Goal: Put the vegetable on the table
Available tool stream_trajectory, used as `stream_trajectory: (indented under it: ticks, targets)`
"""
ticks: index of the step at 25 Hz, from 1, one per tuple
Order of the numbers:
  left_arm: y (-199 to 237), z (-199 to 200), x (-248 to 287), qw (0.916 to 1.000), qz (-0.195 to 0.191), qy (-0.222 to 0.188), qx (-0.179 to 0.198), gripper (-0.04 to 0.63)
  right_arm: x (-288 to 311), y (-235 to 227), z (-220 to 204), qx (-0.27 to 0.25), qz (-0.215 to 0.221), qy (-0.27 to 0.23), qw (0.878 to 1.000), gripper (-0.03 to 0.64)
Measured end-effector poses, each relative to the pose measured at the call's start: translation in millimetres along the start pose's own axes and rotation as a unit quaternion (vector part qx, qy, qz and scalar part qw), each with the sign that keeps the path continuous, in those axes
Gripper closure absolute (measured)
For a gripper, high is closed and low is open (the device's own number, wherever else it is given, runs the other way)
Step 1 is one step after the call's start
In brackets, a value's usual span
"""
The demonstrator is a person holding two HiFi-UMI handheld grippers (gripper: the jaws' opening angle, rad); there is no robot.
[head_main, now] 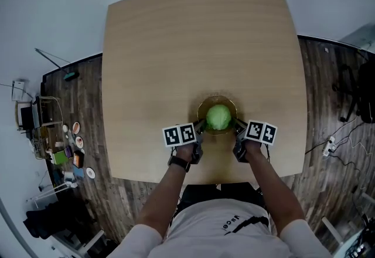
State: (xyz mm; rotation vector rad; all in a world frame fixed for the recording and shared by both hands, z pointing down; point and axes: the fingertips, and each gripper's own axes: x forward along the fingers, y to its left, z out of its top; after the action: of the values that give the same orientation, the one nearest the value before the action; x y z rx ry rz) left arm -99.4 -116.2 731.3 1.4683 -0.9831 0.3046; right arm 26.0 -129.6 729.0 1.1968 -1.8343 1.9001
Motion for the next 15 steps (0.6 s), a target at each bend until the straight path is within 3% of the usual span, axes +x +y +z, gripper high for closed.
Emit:
stream_trajectory:
  ticks: [9,15]
  targets:
    - [-1.1,1.5,-0.3,1.0000,-0.003,0.003,-0.001,0.541,2.3,-4.5,0.6,0.008,-0.007,0.002,1.000,0.591]
    - [3.8,18.6,-18.2,0.9996,0.009,-0.026,-0.005,0.520,-6.5,-7.1,11.6,-0.015,-0.042,0.009,0.999,0.574]
